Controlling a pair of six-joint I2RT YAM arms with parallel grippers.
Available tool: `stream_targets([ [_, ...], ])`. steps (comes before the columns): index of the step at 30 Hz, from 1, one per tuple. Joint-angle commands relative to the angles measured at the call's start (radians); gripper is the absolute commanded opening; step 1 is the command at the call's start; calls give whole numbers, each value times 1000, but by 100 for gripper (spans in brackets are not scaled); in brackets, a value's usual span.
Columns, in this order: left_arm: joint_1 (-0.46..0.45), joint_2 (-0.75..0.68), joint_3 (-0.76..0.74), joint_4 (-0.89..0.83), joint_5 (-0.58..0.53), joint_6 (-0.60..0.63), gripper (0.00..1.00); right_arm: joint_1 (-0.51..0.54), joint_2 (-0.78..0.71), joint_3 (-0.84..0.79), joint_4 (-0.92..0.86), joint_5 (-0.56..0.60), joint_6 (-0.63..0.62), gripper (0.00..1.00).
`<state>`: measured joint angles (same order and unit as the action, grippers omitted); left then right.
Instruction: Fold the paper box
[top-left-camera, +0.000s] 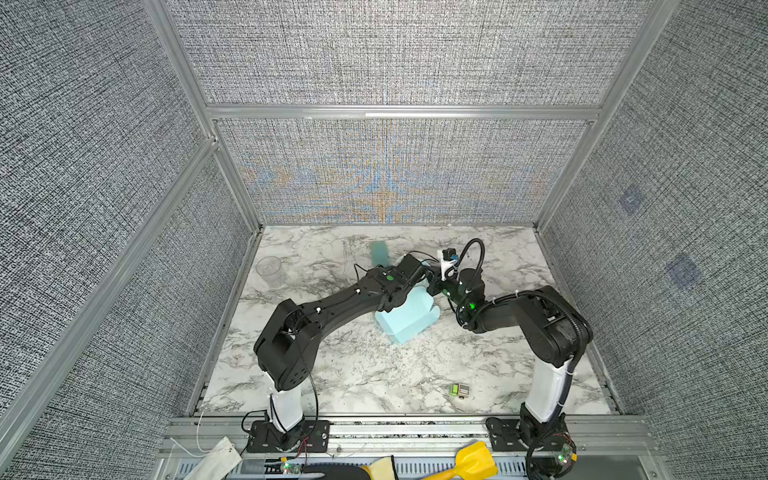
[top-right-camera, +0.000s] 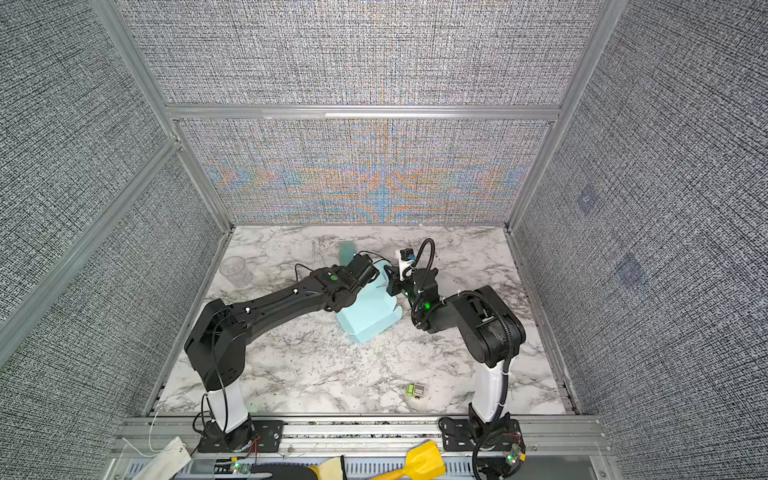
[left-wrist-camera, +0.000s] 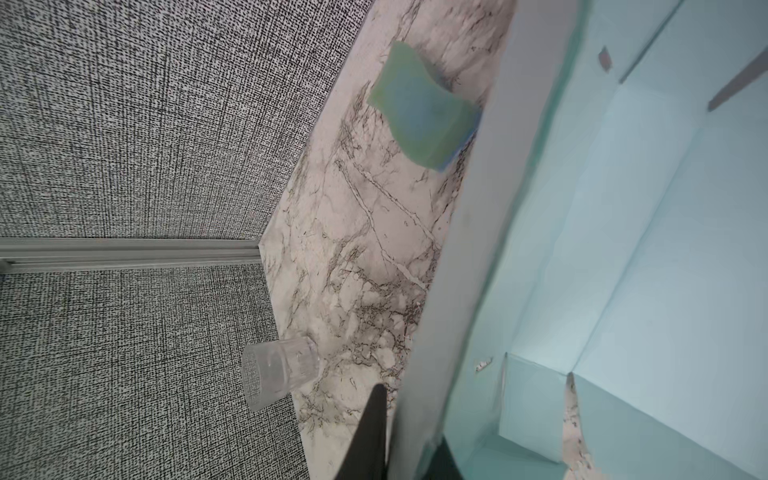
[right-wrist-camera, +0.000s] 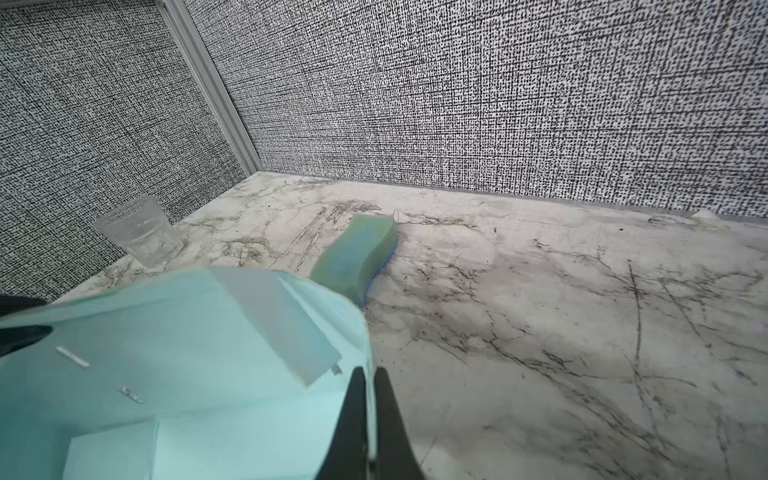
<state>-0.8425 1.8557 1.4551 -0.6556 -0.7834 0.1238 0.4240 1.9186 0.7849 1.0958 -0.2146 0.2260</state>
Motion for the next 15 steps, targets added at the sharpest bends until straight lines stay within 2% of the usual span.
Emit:
stream_targets([
  [1, 0, 8, 5, -7, -43, -11, 12, 0, -6, 6, -4, 12, -1, 0],
  [6, -6, 16, -14, 6, -69, -14, 6, 1, -7, 5, -6, 11, 9, 0],
  [13, -9, 34, -34, 41, -113, -14, 3, 2, -42, -14, -30, -2, 26, 0],
  [15, -10, 32, -50, 62, -137, -2, 2, 2, -60, -25, -42, -20, 36, 7],
])
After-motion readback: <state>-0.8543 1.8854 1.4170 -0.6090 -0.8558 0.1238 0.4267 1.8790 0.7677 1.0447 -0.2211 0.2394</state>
